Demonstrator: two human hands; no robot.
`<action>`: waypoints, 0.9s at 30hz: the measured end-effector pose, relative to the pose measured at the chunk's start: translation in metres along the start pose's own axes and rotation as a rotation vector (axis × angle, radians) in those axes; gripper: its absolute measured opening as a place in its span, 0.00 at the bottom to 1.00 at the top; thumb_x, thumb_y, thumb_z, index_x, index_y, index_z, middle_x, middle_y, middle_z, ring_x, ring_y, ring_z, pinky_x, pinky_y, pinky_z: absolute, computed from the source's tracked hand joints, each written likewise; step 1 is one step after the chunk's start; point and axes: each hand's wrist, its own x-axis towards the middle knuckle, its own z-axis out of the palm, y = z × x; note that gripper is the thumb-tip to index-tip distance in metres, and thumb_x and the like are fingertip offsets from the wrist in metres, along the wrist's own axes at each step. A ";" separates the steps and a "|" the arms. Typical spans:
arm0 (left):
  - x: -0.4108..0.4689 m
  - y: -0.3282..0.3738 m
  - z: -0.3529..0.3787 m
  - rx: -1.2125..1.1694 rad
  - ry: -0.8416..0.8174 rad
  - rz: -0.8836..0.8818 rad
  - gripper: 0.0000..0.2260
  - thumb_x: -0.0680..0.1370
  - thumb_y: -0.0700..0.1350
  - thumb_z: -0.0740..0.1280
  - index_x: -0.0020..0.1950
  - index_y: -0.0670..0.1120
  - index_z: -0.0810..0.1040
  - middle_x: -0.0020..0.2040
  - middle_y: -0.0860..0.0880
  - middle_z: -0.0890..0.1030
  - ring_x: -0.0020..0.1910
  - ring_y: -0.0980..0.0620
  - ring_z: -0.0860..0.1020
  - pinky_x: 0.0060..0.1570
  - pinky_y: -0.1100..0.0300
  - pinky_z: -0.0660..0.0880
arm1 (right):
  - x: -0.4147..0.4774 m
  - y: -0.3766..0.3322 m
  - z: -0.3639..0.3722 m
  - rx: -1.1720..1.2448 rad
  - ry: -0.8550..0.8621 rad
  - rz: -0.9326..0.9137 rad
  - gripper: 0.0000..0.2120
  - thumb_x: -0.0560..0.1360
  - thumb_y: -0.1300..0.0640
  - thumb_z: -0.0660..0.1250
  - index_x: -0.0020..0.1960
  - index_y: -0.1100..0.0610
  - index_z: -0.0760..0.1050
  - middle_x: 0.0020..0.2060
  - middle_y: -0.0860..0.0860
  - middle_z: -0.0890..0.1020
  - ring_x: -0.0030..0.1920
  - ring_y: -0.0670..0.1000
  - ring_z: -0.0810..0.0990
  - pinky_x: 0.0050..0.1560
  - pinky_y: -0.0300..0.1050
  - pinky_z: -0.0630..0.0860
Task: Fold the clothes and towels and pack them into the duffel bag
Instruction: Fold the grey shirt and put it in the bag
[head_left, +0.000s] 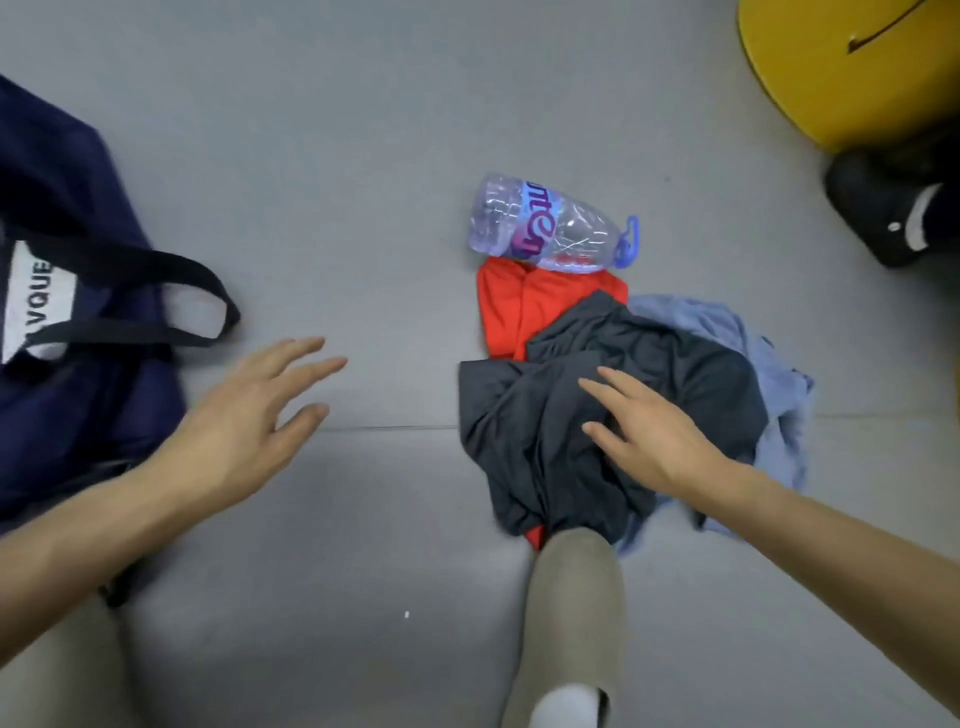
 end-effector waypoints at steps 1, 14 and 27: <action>0.004 0.002 0.008 0.006 -0.036 -0.002 0.25 0.78 0.60 0.55 0.75 0.57 0.70 0.76 0.52 0.68 0.74 0.48 0.66 0.71 0.52 0.63 | 0.001 0.009 0.013 0.004 -0.011 0.026 0.31 0.81 0.41 0.59 0.81 0.47 0.54 0.81 0.49 0.53 0.80 0.51 0.52 0.76 0.50 0.60; 0.041 0.030 0.064 0.162 -0.233 0.127 0.26 0.79 0.58 0.53 0.78 0.57 0.65 0.75 0.50 0.71 0.75 0.46 0.67 0.73 0.55 0.61 | 0.045 -0.003 0.101 -0.002 0.216 0.134 0.25 0.81 0.41 0.58 0.78 0.38 0.59 0.80 0.51 0.56 0.80 0.60 0.53 0.75 0.69 0.52; 0.034 0.097 -0.022 0.257 -0.135 0.264 0.25 0.83 0.47 0.62 0.80 0.57 0.61 0.76 0.50 0.69 0.76 0.46 0.65 0.74 0.59 0.56 | -0.011 -0.051 0.024 0.448 0.592 0.063 0.11 0.81 0.56 0.65 0.61 0.51 0.81 0.53 0.48 0.86 0.52 0.55 0.84 0.50 0.49 0.78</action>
